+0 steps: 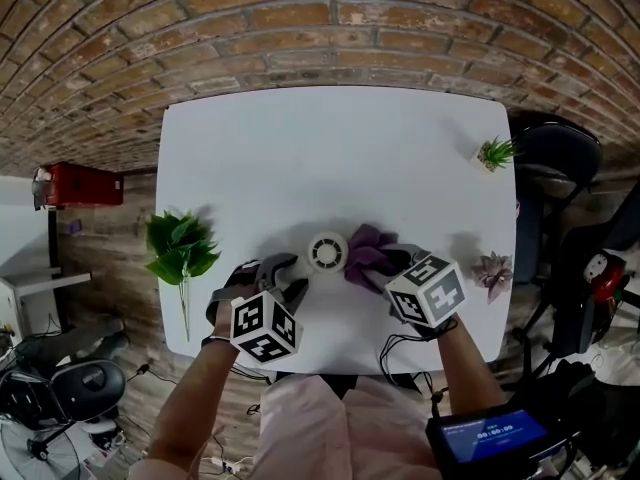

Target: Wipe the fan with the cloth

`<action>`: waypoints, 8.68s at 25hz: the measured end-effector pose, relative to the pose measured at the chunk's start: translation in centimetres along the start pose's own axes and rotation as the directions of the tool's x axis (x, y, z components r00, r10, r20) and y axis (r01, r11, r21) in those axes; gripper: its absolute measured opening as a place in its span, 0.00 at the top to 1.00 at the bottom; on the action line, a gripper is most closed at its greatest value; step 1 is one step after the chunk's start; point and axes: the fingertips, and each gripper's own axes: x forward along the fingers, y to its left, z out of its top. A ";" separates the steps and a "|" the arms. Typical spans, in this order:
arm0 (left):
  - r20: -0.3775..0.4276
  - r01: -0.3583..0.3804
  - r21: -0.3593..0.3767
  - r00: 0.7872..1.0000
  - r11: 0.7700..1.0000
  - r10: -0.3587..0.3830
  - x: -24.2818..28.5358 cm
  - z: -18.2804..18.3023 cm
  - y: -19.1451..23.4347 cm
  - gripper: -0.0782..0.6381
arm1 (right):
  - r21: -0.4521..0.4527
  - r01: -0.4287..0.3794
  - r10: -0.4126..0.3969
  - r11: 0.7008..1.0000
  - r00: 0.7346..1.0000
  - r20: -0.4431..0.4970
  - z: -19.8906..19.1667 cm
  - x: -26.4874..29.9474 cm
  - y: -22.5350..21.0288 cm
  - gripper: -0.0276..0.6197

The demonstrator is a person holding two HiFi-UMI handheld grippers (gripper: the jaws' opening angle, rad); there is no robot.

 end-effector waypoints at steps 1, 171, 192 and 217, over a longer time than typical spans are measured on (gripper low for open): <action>-0.008 0.004 0.022 1.000 1.000 -0.003 -0.1 -0.1 -0.2 0.62 | 0.000 0.004 -0.004 1.000 1.000 0.000 0.0 -0.1 -0.1 0.78; -0.220 0.220 0.239 0.961 0.946 -0.168 3.0 4.3 -1.9 0.37 | 0.356 -0.171 0.132 0.919 0.983 0.131 -6.2 -3.4 1.2 0.78; -0.297 0.299 0.452 0.939 0.840 -0.174 3.2 4.9 -3.0 0.37 | 0.272 -0.019 -0.028 0.962 0.985 0.170 -2.6 -6.7 -3.8 0.78; -0.354 0.357 0.550 0.918 0.755 -0.177 3.7 5.2 -3.8 0.37 | -0.097 -0.064 0.057 0.993 0.996 -0.068 -1.7 -2.4 -1.0 0.79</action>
